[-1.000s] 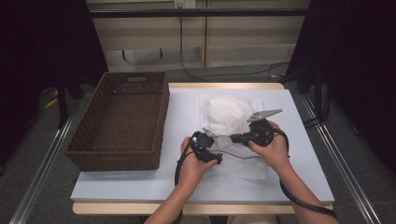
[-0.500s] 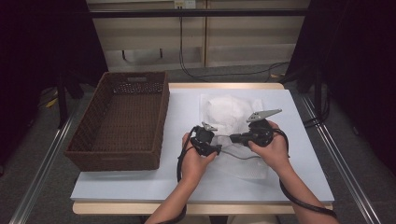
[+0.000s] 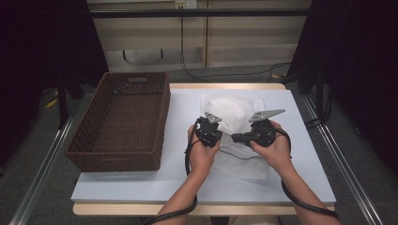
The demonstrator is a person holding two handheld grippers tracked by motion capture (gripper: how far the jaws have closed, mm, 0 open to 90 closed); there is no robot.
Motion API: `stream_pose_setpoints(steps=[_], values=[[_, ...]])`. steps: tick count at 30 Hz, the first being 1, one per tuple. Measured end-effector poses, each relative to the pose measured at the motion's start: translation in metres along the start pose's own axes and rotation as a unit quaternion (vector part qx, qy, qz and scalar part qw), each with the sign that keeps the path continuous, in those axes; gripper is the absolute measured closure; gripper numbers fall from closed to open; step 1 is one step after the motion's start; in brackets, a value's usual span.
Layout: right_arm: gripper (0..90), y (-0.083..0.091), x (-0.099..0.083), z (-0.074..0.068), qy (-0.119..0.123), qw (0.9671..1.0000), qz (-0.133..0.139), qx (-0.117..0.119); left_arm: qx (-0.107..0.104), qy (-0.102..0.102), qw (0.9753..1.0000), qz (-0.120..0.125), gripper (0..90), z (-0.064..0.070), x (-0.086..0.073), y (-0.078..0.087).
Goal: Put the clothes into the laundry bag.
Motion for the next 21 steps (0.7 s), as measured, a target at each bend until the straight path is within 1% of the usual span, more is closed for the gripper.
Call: stream_pose_setpoints(steps=[2,3,4,6,7,8,9,11,12,13,14,16,17,18,19,20,21], values=[[90.0,0.000,0.001,-0.001,0.003,1.0000,0.001,0.001,0.001,0.011,0.9999,0.005,88.6,0.001,0.000,-0.004],[90.0,0.000,0.001,-0.001,0.003,1.0000,0.000,0.001,0.002,0.008,1.0000,0.002,88.4,0.001,0.000,-0.007],[90.0,-0.001,0.001,-0.002,0.003,1.0000,0.000,0.002,0.006,0.012,0.9999,0.005,88.1,0.001,0.000,-0.009],[90.0,-0.001,0.001,-0.003,0.004,1.0000,0.000,0.003,0.006,0.010,0.9999,0.000,87.4,-0.001,-0.002,-0.013],[90.0,-0.001,0.001,-0.003,0.004,1.0000,-0.001,0.004,0.013,0.016,0.9998,0.002,86.6,-0.002,-0.003,-0.016],[90.0,-0.002,0.001,-0.003,0.005,1.0000,-0.003,0.002,0.011,0.014,0.9998,-0.001,85.7,-0.003,-0.004,-0.017],[90.0,-0.002,0.000,-0.003,0.003,1.0000,-0.003,0.004,0.007,0.016,0.9998,-0.005,84.7,-0.004,-0.005,-0.019],[90.0,-0.003,-0.001,-0.002,0.004,1.0000,-0.005,0.004,0.006,0.021,0.9997,-0.009,77.9,-0.005,-0.007,-0.022],[90.0,-0.004,-0.001,-0.002,0.004,1.0000,-0.008,0.004,0.004,0.020,0.9997,-0.015,74.6,-0.006,-0.009,-0.022],[90.0,-0.004,-0.002,-0.002,0.004,0.9999,-0.008,0.005,0.000,0.025,0.9995,-0.022,72.7,-0.006,-0.011,-0.022],[90.0,-0.004,-0.002,-0.002,0.003,1.0000,-0.008,0.005,-0.003,0.024,0.9993,-0.027,69.2,-0.005,-0.013,-0.023],[90.0,-0.004,-0.002,-0.002,0.002,1.0000,-0.007,0.005,-0.003,0.027,0.9991,-0.032,61.9,-0.004,-0.015,-0.022],[90.0,-0.003,-0.001,-0.001,0.002,1.0000,-0.006,0.006,-0.004,0.018,0.9990,-0.042,57.6,-0.004,-0.016,-0.020],[90.0,-0.003,-0.001,-0.001,0.002,1.0000,-0.006,0.006,0.000,0.017,0.9989,-0.044,53.4,-0.004,-0.017,-0.020],[90.0,-0.003,-0.001,-0.001,0.002,1.0000,-0.006,0.005,0.004,0.016,0.9986,-0.050,51.7,-0.005,-0.018,-0.018],[90.0,-0.003,-0.002,-0.002,0.001,1.0000,-0.008,0.005,0.002,0.016,0.9981,-0.059,48.2,-0.005,-0.019,-0.016],[90.0,-0.004,-0.001,-0.002,0.002,1.0000,-0.007,0.005,-0.006,0.022,0.9980,-0.059,43.7,-0.004,-0.019,-0.015]])
Point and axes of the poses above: each handheld gripper's, and its own axes: y roughly backward along the jaws, x roughly out of its top, z roughly to its right, the point moved 4 cm from there along -y, roughly forward along the jaws, and after that the axes turned 6 degrees about y, right-handed, at the moved point
